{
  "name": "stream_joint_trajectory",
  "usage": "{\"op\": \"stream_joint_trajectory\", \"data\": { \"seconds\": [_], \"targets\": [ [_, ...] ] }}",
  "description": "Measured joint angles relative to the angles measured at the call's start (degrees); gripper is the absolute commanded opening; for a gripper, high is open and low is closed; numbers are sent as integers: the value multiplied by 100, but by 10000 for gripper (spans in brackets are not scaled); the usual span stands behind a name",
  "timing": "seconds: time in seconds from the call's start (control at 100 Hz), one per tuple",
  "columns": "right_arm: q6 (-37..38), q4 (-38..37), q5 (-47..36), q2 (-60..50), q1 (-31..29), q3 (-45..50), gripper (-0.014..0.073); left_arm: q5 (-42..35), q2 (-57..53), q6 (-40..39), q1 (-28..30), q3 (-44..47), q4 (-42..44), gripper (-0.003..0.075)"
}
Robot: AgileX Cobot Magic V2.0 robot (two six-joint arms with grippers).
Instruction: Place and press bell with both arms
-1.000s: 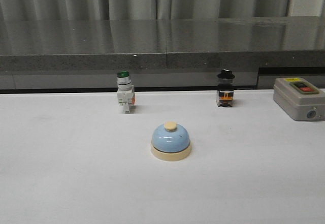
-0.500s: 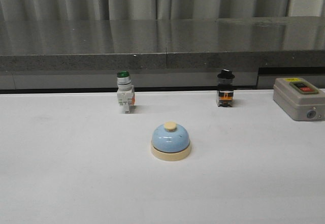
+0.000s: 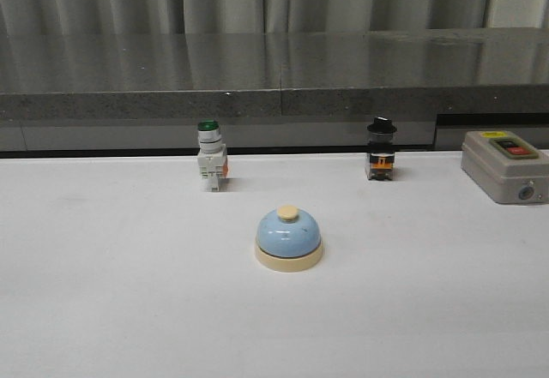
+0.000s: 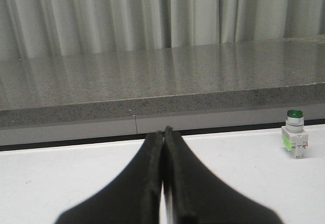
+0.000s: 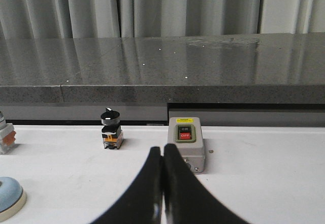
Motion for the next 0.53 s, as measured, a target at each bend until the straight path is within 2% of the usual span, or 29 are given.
{"op": "stream_joint_trajectory", "data": {
  "seconds": [0.53],
  "targets": [
    [0, 4, -34, 0, 0, 0, -60, 0, 0, 0, 0, 0, 0, -20]
  ]
}}
